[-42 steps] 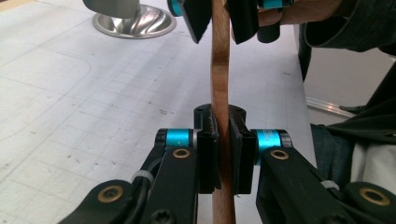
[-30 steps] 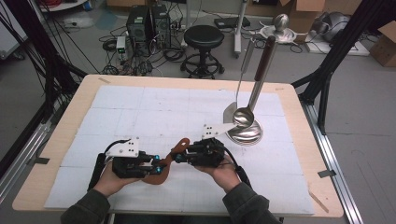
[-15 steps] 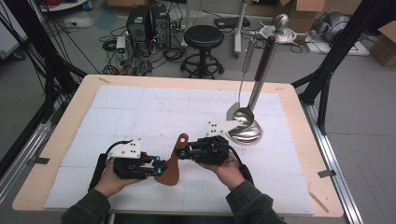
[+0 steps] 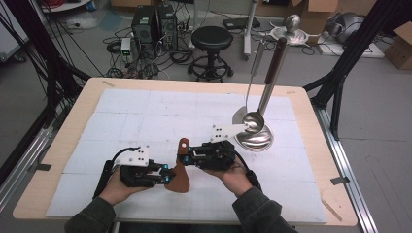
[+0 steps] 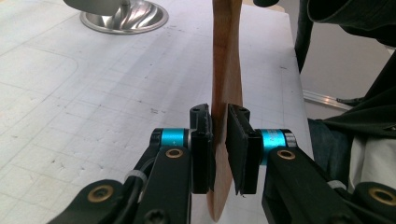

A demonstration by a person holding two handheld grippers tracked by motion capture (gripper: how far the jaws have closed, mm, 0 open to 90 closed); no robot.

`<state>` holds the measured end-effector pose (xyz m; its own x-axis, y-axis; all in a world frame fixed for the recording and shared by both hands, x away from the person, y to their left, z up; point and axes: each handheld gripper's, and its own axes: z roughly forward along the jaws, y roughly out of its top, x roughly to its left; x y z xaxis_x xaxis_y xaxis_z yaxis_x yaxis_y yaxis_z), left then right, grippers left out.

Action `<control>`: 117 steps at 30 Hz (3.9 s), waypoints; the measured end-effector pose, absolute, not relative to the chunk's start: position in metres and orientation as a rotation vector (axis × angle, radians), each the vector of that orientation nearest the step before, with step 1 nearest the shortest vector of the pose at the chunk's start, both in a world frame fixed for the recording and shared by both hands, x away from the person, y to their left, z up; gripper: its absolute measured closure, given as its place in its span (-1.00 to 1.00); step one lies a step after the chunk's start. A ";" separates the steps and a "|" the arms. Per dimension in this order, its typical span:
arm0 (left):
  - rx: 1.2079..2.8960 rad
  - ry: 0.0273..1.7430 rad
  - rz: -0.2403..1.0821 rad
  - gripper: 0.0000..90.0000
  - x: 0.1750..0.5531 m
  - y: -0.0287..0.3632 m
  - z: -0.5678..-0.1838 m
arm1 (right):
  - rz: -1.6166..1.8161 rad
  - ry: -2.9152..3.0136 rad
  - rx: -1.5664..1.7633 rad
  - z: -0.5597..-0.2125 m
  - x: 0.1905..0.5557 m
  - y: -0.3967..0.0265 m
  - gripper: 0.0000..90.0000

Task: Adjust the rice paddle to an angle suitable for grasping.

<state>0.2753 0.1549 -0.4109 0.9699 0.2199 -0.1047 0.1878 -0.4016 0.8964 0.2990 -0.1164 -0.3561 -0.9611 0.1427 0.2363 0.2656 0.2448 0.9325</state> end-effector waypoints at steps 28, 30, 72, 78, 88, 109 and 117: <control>2.026 0.276 0.057 0.80 0.274 0.154 -0.411 | -1.857 -2.380 -0.409 -0.372 0.296 -0.106 0.79; 2.022 0.277 0.048 0.82 0.274 0.154 -0.411 | -1.851 -2.384 -0.417 -0.372 0.296 -0.106 0.77; 1.995 0.315 0.088 0.87 0.274 0.157 -0.410 | -1.880 -2.481 -0.492 -0.377 0.289 -0.104 0.54; 1.992 0.327 0.101 0.87 0.275 0.158 -0.410 | -1.885 -2.491 -0.509 -0.376 0.290 -0.105 0.53; 1.986 0.335 0.105 0.87 0.274 0.159 -0.411 | -1.888 -2.487 -0.547 -0.377 0.289 -0.103 0.46; 1.979 0.349 0.128 0.87 0.274 0.160 -0.411 | -1.910 -2.511 -0.624 -0.377 0.285 -0.102 0.39; 1.974 0.358 0.129 0.87 0.274 0.161 -0.411 | -1.915 -2.510 -0.637 -0.377 0.285 -0.102 0.36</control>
